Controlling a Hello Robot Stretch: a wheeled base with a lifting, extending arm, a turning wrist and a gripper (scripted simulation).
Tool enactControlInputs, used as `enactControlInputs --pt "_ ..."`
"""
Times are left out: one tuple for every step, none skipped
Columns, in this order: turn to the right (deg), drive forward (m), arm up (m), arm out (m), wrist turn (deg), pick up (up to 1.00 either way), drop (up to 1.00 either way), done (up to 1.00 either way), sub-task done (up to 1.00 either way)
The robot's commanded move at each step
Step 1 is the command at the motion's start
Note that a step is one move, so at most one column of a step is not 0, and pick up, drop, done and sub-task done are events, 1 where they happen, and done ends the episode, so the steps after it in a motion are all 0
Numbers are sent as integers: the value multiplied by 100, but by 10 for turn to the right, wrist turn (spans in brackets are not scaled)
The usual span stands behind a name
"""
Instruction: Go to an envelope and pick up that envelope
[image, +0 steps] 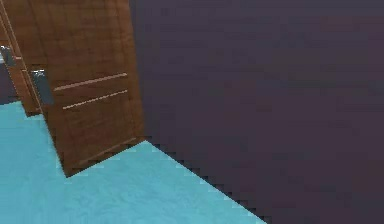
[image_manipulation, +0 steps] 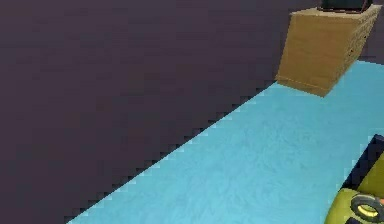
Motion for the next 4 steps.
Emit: enactControlInputs --pt "0 40 0 0 0 0 0 0 0" --pt "150 0 0 0 0 0 0 0 0" --pt "0 35 0 0 0 0 0 0 0" --pt "-450 0 0 0 0 0 0 0 0"
